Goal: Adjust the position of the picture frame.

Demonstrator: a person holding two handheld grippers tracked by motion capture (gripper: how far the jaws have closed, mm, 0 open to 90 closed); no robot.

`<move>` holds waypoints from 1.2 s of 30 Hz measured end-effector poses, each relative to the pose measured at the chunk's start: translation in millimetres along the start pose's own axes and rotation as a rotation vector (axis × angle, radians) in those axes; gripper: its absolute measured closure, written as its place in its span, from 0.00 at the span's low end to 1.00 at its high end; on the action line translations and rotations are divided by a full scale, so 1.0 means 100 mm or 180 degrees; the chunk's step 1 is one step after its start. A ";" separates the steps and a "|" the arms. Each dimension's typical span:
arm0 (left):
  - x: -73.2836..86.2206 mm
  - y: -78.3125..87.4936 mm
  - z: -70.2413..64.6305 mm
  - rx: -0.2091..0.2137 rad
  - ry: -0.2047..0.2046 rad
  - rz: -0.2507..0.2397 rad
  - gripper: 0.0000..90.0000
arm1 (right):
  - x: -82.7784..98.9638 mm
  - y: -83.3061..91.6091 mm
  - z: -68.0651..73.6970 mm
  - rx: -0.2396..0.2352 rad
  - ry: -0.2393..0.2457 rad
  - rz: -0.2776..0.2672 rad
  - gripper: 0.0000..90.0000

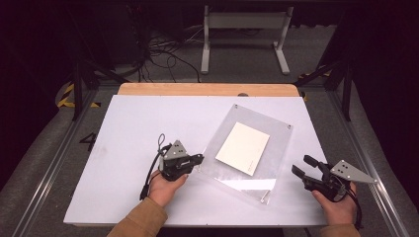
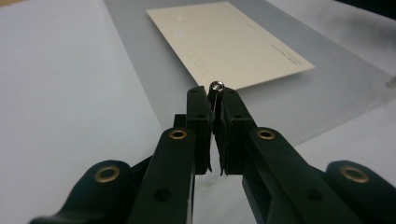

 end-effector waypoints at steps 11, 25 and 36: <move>0.07 0.25 0.61 -0.0261 0.0611 -0.0281 0.90 | 0.05 0.11 0.00 0.0041 -0.0047 0.0016 0.41; 0.17 0.26 0.80 -0.0669 0.0871 -0.0195 0.70 | 0.09 0.10 0.05 0.0004 -0.0002 0.0072 0.41; -0.20 0.19 -0.08 -0.0096 -0.0019 -0.0321 0.34 | 0.08 0.07 0.07 -0.0028 0.0025 0.0069 0.41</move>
Point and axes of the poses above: each handheld gripper's, and its own axes: y roughly backward along the jaws, x roughly out of its underside, z roughly to its left, the point moved 8 cm from there along -y, roughly forward along the jaws, and after that the axes turned 7 degrees about x, right-handed, at the moved point
